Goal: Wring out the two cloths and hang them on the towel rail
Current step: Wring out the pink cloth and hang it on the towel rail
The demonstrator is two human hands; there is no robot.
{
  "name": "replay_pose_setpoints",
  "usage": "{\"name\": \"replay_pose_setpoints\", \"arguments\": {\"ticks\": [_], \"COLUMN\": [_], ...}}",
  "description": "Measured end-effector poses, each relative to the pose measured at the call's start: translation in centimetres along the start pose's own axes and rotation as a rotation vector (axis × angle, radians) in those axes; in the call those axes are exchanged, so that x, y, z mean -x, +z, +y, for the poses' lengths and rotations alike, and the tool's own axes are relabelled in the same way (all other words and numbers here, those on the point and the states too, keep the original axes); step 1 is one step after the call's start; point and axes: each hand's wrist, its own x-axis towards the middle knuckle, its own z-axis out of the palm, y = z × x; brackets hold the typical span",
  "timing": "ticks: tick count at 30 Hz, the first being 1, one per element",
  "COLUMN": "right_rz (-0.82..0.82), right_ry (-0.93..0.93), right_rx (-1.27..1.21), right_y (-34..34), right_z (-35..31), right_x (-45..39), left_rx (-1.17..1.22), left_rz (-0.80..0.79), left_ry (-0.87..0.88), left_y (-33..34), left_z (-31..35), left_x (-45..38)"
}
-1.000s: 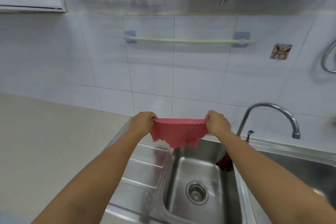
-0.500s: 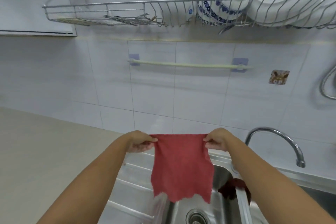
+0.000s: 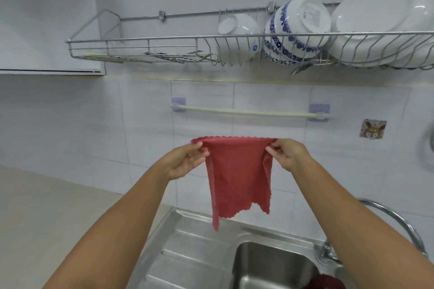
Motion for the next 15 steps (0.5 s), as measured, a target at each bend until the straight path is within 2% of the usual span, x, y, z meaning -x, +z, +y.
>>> {"name": "replay_pose_setpoints", "arguments": {"ticks": [3, 7, 11, 13, 15], "right_rz": [0.122, 0.211, 0.403, 0.358, 0.262], "right_ry": [-0.17, -0.309, -0.572, -0.723, -0.878], "right_rx": [-0.026, 0.004, 0.34, 0.533, 0.835], "right_y": [3.0, 7.1, 10.0, 10.8, 10.9], "right_z": [-1.2, -2.0, -2.3, -1.9, -0.8], "right_x": [-1.7, -4.2, -7.0, -8.0, -8.9], "left_rx": [0.1, 0.178, 0.168, 0.09, -0.244], "left_rz": [0.106, 0.219, 0.245, 0.229, 0.281], "left_ry": [0.129, 0.23, 0.348, 0.414, 0.513], "left_y": [0.9, 2.1, 3.0, 3.3, 3.1], "left_z": [3.1, 5.9, 8.6, 9.6, 9.8], "left_x": [-2.7, -6.4, -10.3, -12.3, -14.3]}}
